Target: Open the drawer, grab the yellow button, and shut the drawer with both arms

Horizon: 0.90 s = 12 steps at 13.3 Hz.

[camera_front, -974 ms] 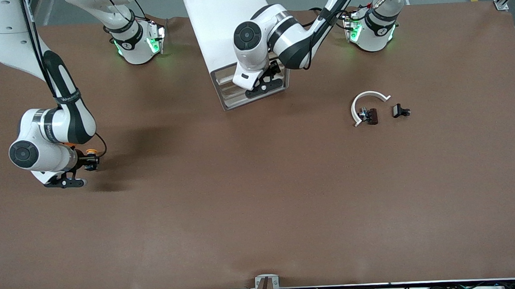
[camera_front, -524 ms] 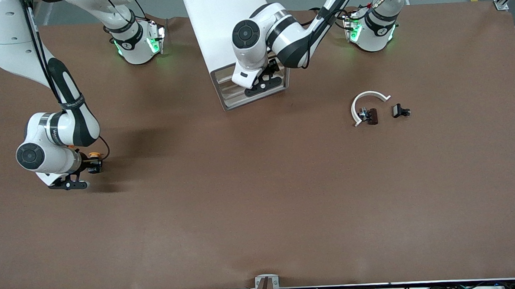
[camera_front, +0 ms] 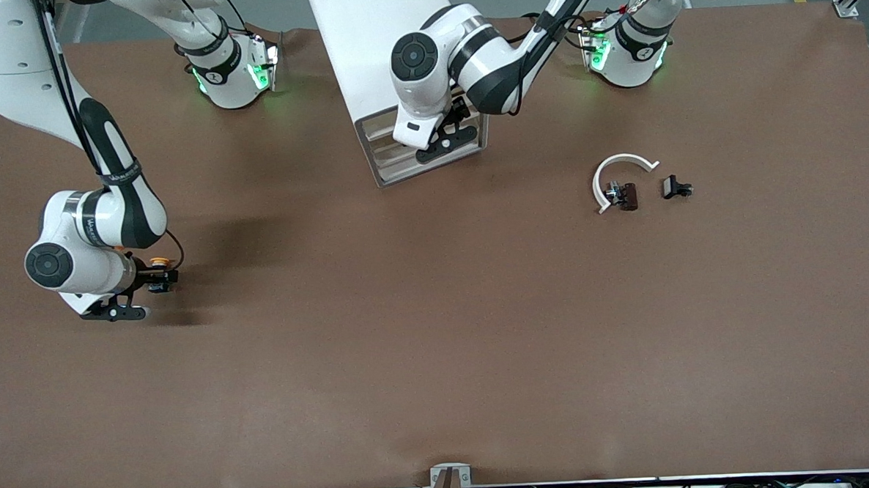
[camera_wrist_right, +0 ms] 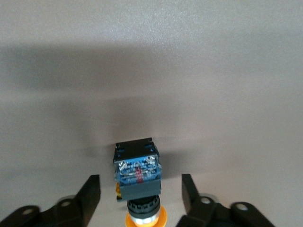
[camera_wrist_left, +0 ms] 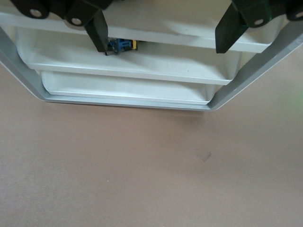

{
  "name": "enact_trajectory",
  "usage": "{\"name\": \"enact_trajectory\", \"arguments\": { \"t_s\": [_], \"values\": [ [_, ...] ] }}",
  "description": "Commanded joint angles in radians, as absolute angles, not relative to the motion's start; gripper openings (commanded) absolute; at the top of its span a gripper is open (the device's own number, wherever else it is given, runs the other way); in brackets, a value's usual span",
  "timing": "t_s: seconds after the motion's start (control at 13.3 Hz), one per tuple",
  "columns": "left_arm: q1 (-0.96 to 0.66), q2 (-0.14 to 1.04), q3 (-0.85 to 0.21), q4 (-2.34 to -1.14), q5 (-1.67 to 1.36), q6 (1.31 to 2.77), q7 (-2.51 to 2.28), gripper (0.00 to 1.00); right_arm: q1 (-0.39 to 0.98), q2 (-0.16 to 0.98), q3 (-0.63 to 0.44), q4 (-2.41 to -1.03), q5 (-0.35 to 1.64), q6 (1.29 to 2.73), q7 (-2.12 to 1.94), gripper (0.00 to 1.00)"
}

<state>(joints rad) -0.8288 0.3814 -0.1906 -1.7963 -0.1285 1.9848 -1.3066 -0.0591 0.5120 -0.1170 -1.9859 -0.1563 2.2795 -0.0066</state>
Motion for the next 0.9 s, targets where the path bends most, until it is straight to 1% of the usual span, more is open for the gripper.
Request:
{"name": "enact_trajectory", "arguments": {
  "t_s": [0.0, 0.15, 0.3, 0.52, 0.82],
  "values": [
    [-0.836, 0.379, -0.189, -1.761, -0.079, 1.973, -1.335, 1.0, -0.072, 0.456, -0.094, -1.945, -0.15, 2.168, 0.003, 1.0],
    [-0.796, 0.377, -0.189, -1.747, 0.048, 1.973, -1.324, 1.0, -0.058, 0.41, -0.087, -1.918, -0.149, 2.091, 0.006, 1.0],
    [-0.732, 0.377, -0.189, -1.718, 0.115, 1.973, -1.296, 1.0, -0.032, 0.364, -0.087, -1.919, -0.135, 2.08, 0.006, 1.0],
    [-0.594, 0.362, -0.189, -1.669, 0.118, 1.973, -1.123, 1.0, -0.003, 0.279, -0.087, -1.925, -0.051, 2.03, 0.006, 1.0],
    [-0.387, 0.313, -0.189, -1.618, 0.12, 1.971, -0.971, 1.0, 0.017, 0.152, -0.087, -1.922, -0.025, 1.945, 0.014, 1.0]
  ]
}}
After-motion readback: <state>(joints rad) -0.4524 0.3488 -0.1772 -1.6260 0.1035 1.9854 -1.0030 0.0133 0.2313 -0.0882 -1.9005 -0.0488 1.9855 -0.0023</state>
